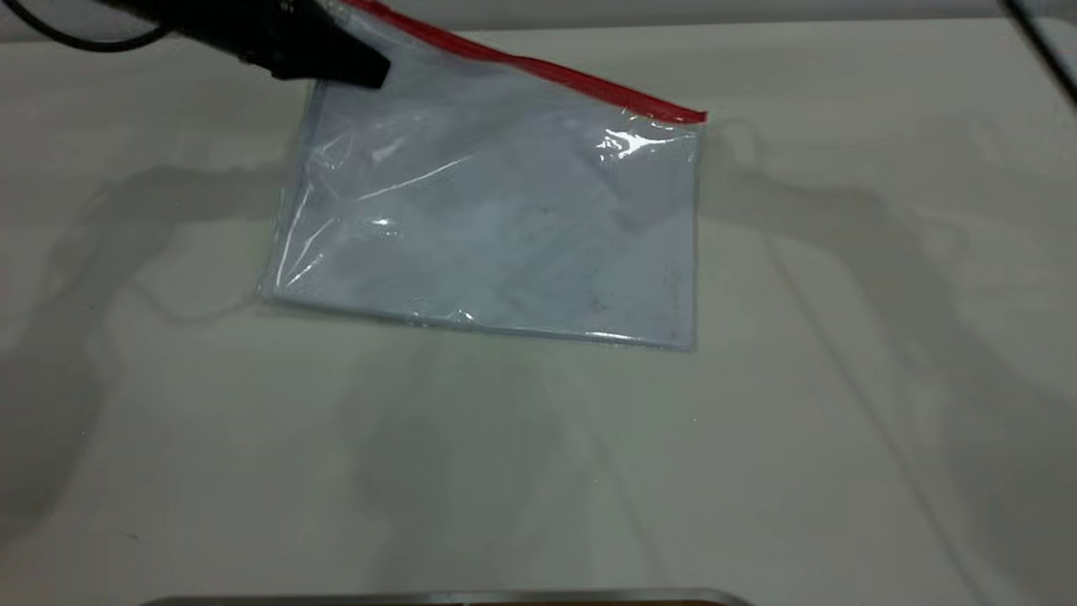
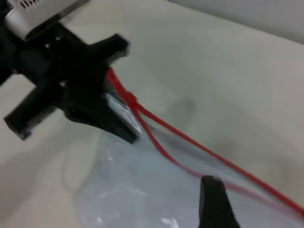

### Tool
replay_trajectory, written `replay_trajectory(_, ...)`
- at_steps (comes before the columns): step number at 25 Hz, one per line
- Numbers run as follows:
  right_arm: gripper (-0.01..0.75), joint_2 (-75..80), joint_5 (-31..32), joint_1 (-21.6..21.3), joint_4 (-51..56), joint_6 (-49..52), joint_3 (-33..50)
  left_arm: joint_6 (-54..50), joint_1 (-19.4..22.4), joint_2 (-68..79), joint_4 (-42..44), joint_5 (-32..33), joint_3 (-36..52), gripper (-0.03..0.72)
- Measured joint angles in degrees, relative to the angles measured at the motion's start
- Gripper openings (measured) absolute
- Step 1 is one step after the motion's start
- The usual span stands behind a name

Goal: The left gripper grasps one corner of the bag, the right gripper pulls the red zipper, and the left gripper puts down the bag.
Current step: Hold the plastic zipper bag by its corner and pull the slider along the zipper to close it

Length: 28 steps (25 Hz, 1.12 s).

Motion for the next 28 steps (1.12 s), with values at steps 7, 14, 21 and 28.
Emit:
replay_trajectory(7,0.479,8.04,2.17,5.36,0.52,-0.24,-10.47,6.81,-1.65,-0.33,1.83,0.86,0.00,0.053)
replay_trajectory(14,0.478,10.83,2.27,7.56,3.13,0.11,-11.72,7.04,-2.98,-0.33,2.86,0.47,0.00,0.053)
replay_trajectory(21,0.477,11.12,1.24,8.30,4.77,0.11,-11.72,7.04,-3.59,-0.33,2.86,-0.99,0.00,0.053)
replay_trajectory(28,0.477,11.96,1.14,9.39,6.57,-0.01,-11.83,7.04,-4.62,-0.33,2.55,-1.38,0.00,0.053)
